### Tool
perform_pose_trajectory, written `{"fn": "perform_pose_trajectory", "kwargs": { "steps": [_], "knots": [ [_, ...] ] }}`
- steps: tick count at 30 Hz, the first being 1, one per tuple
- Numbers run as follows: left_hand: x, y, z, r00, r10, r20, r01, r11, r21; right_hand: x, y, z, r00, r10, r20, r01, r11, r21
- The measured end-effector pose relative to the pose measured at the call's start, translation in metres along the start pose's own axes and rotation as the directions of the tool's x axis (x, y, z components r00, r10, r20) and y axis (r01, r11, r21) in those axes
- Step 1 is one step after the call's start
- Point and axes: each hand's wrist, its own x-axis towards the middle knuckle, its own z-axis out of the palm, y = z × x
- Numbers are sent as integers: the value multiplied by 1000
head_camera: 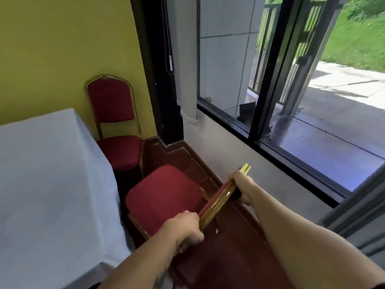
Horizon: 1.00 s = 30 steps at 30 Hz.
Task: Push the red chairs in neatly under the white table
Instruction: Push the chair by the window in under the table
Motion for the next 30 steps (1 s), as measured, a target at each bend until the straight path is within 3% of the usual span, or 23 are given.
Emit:
{"fn": "perform_pose_trajectory", "kwargs": {
  "steps": [6, 13, 20, 25, 30],
  "knots": [
    [13, 41, -12, 985, -169, -19, 165, 977, -132, 40, -37, -10, 991, -16, 132, 33, 990, -134],
    [24, 60, -19, 964, -263, 36, 265, 938, -225, 75, -51, -4, 979, -7, 204, 62, 962, -264],
    [41, 63, -24, 959, -279, 38, 280, 931, -234, 79, -52, 13, 995, -58, 83, 72, 982, -176],
    [46, 61, -30, 963, -258, 72, 268, 922, -279, 63, -29, 8, 975, -149, 167, 181, 963, -201],
    [50, 57, -19, 973, -222, 68, 231, 899, -372, 68, -40, 7, 978, -81, 194, 119, 974, -195]
  ]
}}
